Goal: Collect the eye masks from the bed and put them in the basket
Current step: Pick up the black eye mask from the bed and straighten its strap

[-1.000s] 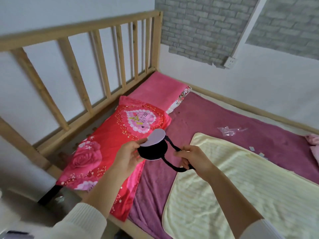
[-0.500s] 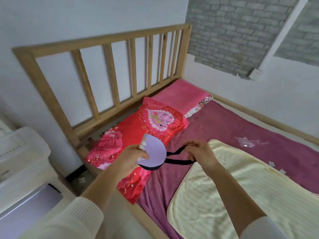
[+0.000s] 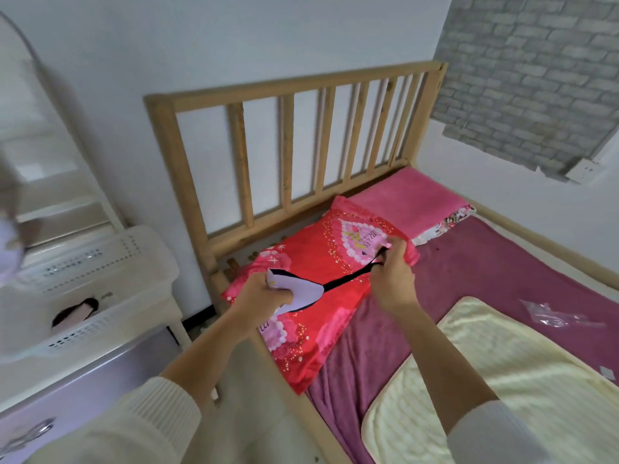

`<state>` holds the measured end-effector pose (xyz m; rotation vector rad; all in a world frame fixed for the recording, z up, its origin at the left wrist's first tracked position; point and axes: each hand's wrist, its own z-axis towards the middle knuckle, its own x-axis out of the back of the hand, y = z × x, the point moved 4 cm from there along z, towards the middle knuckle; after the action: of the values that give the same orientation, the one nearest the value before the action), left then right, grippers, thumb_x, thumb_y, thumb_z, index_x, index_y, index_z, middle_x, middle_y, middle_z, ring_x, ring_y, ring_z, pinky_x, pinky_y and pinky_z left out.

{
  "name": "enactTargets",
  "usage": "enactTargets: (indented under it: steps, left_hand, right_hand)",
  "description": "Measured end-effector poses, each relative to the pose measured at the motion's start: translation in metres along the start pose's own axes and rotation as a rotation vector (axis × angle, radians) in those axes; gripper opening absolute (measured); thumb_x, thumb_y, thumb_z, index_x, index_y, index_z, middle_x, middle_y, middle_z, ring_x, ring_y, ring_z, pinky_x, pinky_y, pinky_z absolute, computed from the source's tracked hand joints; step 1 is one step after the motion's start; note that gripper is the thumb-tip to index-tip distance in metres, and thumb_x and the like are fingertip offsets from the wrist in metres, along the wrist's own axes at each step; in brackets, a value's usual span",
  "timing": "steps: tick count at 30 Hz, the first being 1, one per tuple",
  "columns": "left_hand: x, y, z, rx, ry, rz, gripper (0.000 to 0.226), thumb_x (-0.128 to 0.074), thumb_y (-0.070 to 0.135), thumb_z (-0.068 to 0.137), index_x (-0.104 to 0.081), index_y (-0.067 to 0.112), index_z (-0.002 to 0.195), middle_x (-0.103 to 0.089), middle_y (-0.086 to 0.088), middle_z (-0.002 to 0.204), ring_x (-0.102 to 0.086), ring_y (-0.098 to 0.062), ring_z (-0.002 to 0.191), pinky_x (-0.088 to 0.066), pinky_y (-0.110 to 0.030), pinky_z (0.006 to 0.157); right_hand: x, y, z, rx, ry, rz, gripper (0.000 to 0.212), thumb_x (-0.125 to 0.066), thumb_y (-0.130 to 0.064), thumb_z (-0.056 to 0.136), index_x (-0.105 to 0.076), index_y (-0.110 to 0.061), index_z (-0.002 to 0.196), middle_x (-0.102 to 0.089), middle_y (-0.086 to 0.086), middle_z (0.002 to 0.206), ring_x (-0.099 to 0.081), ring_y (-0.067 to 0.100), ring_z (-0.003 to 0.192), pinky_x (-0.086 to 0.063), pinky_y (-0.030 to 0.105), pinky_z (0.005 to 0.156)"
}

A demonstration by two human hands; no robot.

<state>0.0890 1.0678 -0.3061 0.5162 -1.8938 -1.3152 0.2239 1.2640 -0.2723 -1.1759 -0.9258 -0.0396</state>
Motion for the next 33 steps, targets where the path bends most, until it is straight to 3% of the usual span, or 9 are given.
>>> enactTargets:
  steps: [2, 4, 10, 13, 16, 19, 22, 28, 33]
  left_hand:
    - [0.024, -0.003, 0.002, 0.055, 0.129, -0.080, 0.006, -0.061, 0.013, 0.062, -0.060, 0.006, 0.062, -0.045, -0.007, 0.056, -0.038, -0.019, 0.055, -0.032, -0.030, 0.054]
    - [0.051, -0.007, 0.006, 0.117, 0.290, -0.145, 0.024, -0.063, 0.007, 0.067, -0.056, 0.015, 0.045, -0.044, 0.006, 0.039, -0.038, -0.019, 0.049, -0.031, -0.024, 0.051]
    - [0.097, -0.030, 0.013, 0.245, 0.411, -0.240, 0.016, -0.061, 0.000, 0.071, -0.053, 0.005, 0.058, -0.046, -0.007, 0.052, -0.043, -0.024, 0.052, -0.034, -0.024, 0.052]
    - [0.098, -0.035, 0.006, 0.231, 0.260, -0.232, 0.004, -0.063, 0.003, 0.066, -0.061, 0.006, 0.065, -0.056, -0.009, 0.059, -0.053, -0.026, 0.057, -0.046, -0.028, 0.058]
    - [0.097, -0.038, -0.003, 0.199, 0.104, -0.263, 0.019, -0.063, 0.010, 0.058, -0.064, 0.009, 0.077, -0.065, -0.012, 0.078, -0.060, -0.027, 0.073, -0.052, -0.037, 0.073]
    - [0.100, -0.036, -0.007, 0.151, 0.062, -0.261, 0.018, -0.060, 0.009, 0.054, -0.070, 0.012, 0.068, -0.062, -0.009, 0.066, -0.055, -0.023, 0.068, -0.045, -0.036, 0.065]
    - [0.104, -0.033, -0.010, 0.069, -0.021, -0.292, 0.032, -0.062, 0.010, 0.047, -0.076, 0.012, 0.077, -0.065, -0.012, 0.069, -0.056, -0.024, 0.071, -0.042, -0.038, 0.066]
    - [0.129, -0.043, -0.018, -0.013, -0.104, -0.409, 0.043, -0.069, -0.001, 0.057, -0.076, 0.016, 0.095, -0.075, -0.016, 0.092, -0.071, -0.026, 0.082, -0.059, -0.033, 0.072]
    - [0.161, -0.047, -0.020, 0.006, 0.300, -0.294, 0.028, -0.072, 0.010, 0.067, -0.064, 0.028, 0.087, -0.069, -0.002, 0.085, -0.064, -0.013, 0.076, -0.048, -0.019, 0.064]
  right_hand:
    - [-0.015, -0.007, -0.001, 0.186, -0.126, -0.493, 0.052, -0.039, 0.006, 0.083, -0.026, -0.011, 0.131, -0.068, 0.007, 0.077, -0.060, 0.027, 0.066, -0.042, 0.042, 0.092]
    - [-0.030, -0.012, -0.010, 0.229, -0.441, -0.498, 0.045, -0.049, 0.004, 0.082, -0.036, -0.012, 0.122, -0.072, 0.016, 0.083, -0.065, 0.026, 0.064, -0.054, 0.037, 0.067]
    - [-0.058, -0.068, -0.049, 0.129, -0.991, 0.429, 0.020, -0.078, -0.025, 0.076, -0.063, -0.013, 0.069, -0.072, 0.013, 0.060, -0.068, 0.023, 0.048, -0.056, 0.028, 0.053]
    - [-0.068, -0.098, -0.058, 0.068, -1.086, 0.873, 0.040, -0.063, -0.051, 0.080, -0.076, -0.013, 0.081, -0.077, 0.005, 0.073, -0.073, 0.017, 0.066, -0.057, 0.024, 0.069]
    - [-0.076, -0.112, -0.043, 0.010, -0.769, 1.207, 0.038, -0.064, -0.048, 0.080, -0.073, -0.021, 0.104, -0.075, -0.001, 0.106, -0.069, 0.013, 0.101, -0.054, 0.030, 0.088]
    - [-0.078, -0.116, -0.035, 0.163, -0.345, 0.687, 0.039, -0.077, -0.020, 0.077, -0.068, -0.024, 0.115, -0.067, 0.001, 0.124, -0.063, 0.010, 0.112, -0.054, 0.023, 0.087]
    - [-0.098, -0.121, -0.047, 0.315, -0.503, 0.175, 0.035, -0.082, -0.024, 0.070, -0.073, -0.022, 0.104, -0.071, -0.007, 0.115, -0.065, 0.012, 0.108, -0.053, 0.028, 0.093]
    - [-0.118, -0.145, -0.053, 0.369, -0.547, 0.096, 0.007, -0.072, -0.017, 0.077, -0.071, -0.018, 0.070, -0.072, 0.002, 0.075, -0.064, 0.020, 0.071, -0.053, 0.048, 0.078]
    - [-0.135, -0.168, -0.054, 0.528, -0.300, -0.139, 0.029, -0.067, -0.015, 0.072, -0.044, -0.022, 0.056, -0.040, -0.012, 0.048, -0.035, 0.010, 0.049, -0.031, 0.033, 0.074]
